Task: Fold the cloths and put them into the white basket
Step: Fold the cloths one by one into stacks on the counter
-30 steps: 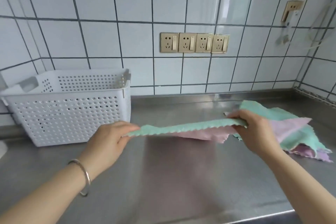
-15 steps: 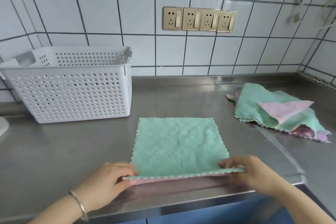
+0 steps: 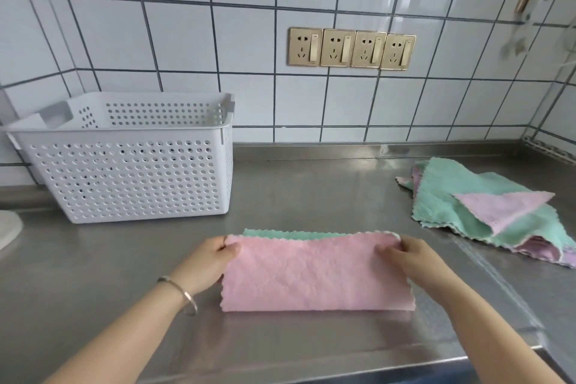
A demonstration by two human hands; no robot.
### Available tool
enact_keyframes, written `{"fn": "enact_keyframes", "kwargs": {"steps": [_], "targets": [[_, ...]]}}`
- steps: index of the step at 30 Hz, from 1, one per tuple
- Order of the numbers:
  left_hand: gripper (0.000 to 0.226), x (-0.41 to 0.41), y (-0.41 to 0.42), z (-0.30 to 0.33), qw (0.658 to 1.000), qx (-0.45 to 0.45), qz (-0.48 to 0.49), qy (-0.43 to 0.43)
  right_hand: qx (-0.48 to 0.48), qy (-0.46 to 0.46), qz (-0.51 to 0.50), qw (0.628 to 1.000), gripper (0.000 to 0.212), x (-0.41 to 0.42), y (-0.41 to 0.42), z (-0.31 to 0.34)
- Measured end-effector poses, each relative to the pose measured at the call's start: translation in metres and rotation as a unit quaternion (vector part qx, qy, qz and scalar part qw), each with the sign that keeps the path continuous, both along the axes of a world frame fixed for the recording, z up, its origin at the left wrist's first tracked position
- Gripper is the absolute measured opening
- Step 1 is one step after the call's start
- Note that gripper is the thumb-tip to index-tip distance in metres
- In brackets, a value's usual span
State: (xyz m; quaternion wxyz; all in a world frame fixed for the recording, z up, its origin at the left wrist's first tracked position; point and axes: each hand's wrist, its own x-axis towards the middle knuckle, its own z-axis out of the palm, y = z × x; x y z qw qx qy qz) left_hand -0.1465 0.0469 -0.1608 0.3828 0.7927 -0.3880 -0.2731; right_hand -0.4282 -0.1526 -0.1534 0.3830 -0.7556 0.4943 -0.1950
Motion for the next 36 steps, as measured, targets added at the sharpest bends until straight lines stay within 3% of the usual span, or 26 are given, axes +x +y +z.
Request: {"fn": "enact_keyframes", "kwargs": {"steps": [5, 8, 15, 26, 30, 33, 36], "targets": [[0.021, 0.004, -0.037, -0.011, 0.995, 0.030, 0.064, -0.069, -0.011, 0.065, -0.073, 0.995, 0.014, 0.028, -0.015, -0.014], [0.028, 0.008, -0.049, -0.018, 0.982, 0.085, 0.087, -0.143, -0.037, 0.090, -0.101, 0.990, 0.025, 0.036, -0.015, -0.020], [0.036, 0.013, -0.066, -0.028, 0.962, 0.128, 0.085, -0.225, -0.066, 0.111, -0.121, 0.984, 0.028, 0.039, -0.012, -0.025], [0.036, 0.012, -0.072, -0.029, 0.956, 0.153, 0.094, -0.232, -0.073, 0.121, -0.137, 0.980, 0.029, 0.043, -0.007, -0.027], [0.036, 0.003, -0.069, -0.020, 0.941, 0.134, 0.106, -0.294, -0.085, 0.125, -0.157, 0.976, 0.028, 0.048, -0.001, -0.022], [0.056, -0.014, -0.063, -0.020, 0.912, 0.047, 0.112, -0.391, -0.116, 0.127, -0.165, 0.971, 0.039, 0.046, 0.008, -0.023], [0.076, -0.039, -0.068, -0.022, 0.902, 0.016, -0.027, -0.430, -0.122, 0.172, -0.182, 0.960, 0.055, 0.038, 0.016, -0.024]]}}
